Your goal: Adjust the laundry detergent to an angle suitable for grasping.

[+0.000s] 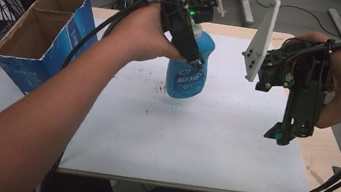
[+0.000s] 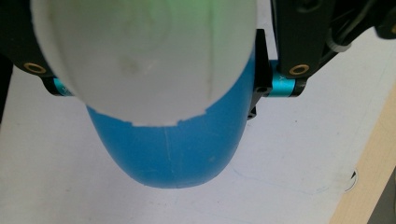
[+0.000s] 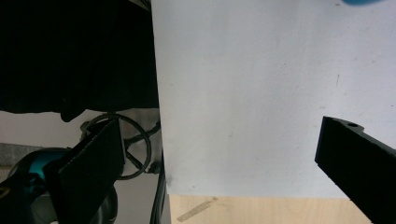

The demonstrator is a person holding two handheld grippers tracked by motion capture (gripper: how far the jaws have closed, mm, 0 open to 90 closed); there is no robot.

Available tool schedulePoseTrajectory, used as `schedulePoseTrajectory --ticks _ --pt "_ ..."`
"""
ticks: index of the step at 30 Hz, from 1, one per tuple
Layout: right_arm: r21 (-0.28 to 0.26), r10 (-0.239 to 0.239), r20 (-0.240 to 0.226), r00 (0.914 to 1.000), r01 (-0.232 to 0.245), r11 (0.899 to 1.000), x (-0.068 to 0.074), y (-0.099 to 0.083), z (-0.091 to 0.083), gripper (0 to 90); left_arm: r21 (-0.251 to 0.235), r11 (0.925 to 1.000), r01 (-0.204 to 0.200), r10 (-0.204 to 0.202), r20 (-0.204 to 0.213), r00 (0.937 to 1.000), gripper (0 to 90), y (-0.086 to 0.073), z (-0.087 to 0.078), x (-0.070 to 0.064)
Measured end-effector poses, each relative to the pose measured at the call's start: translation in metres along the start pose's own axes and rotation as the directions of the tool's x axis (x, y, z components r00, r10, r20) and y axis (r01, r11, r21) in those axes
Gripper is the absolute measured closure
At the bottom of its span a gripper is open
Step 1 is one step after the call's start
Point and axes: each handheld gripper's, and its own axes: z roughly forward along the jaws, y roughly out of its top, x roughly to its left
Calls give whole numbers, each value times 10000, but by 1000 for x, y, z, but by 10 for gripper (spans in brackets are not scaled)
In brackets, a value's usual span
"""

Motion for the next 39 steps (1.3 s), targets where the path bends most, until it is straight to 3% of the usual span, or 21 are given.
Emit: schedulePoseTrajectory --ticks 5,9,11,12,13,14,16,18,19,20,21,22,25,28,29,30,31,32,36,38,39 --pt "42 -52 -17 10000 52 10000 0 6 -1 10 131 9989 -445 437 589 9973 389 -18 -21 8" --pt "62 -106 -15 9999 106 9999 1 10 -1 10 121 9966 -820 809 767 9938 389 -27 -31 12" --pt "88 -147 -15 9999 147 9999 1 12 0 10 100 9922 -1240 1223 1028 9872 389 -36 -38 14" --pt "102 -136 -24 9999 137 9999 1 13 0 11 133 9882 -1525 1497 1236 9810 389 -41 -42 16" --pt "102 -136 -24 9999 137 9999 1 13 0 11 133 9882 -1525 1497 1236 9810 389 -41 -42 16" --pt "34 -131 18 9999 131 9999 1 14 -1 10 137 9842 -1764 1722 1544 9729 389 -49 -46 19" --pt "-3 -126 -3 9999 126 9999 0 14 -1 10 164 9826 -1848 1794 1689 9692 388 -52 -48 20" --pt "-76 -108 5 9999 108 9999 0 15 -2 11 173 9764 -2154 2080 1948 9585 388 -59 -51 21" --pt "-7 -98 -13 10000 98 10000 -1 17 0 10 -10 9689 -2473 2418 2144 9463 388 -65 -53 21" --pt "-7 -98 -13 10000 98 10000 -1 17 0 10 -10 9689 -2473 2418 2144 9463 388 -65 -53 21" --pt "75 -141 -35 9999 142 9999 -2 19 1 10 -84 9624 -2716 2656 2403 9337 388 -72 -55 21" --pt "75 -141 -35 9999 142 9999 -2 19 1 10 -84 9624 -2716 2656 2403 9337 388 -72 -55 21" --pt "49 -184 -52 9998 184 9998 -2 21 2 10 -212 9486 -3158 3096 2699 9118 388 -80 -55 21" --pt "38 -219 -62 9997 220 9998 -2 23 4 10 -310 9293 -3680 3604 2943 8852 388 -87 -53 18" --pt "70 -249 -58 9997 249 9997 -3 24 4 11 -412 9191 -3918 3842 3134 8684 388 -92 -51 17" --pt "68 -272 -59 9996 272 9996 -3 24 4 10 -469 9116 -4085 4006 3252 8566 388 -94 -49 16" --pt "63 -280 -76 9996 281 9996 -3 24 4 10 -496 9077 -4166 4082 3339 8496 388 -96 -47 16" --pt "39 -290 -73 9996 290 9996 -3 24 4 11 -496 9077 -4166 4082 3339 8496 388 -96 -47 16" --pt "84 -293 -82 9995 294 9995 -3 24 5 10 -644 8760 -4780 4686 3476 8121 388 -107 -42 11" --pt "73 -291 -89 9995 292 9995 -3 23 5 10 -617 8729 -4840 4732 3486 8091 388 -109 -42 9" --pt "83 -284 -89 9996 285 9996 -4 23 5 11 -555 8661 -4968 4819 3574 8000 388 -111 -42 8"
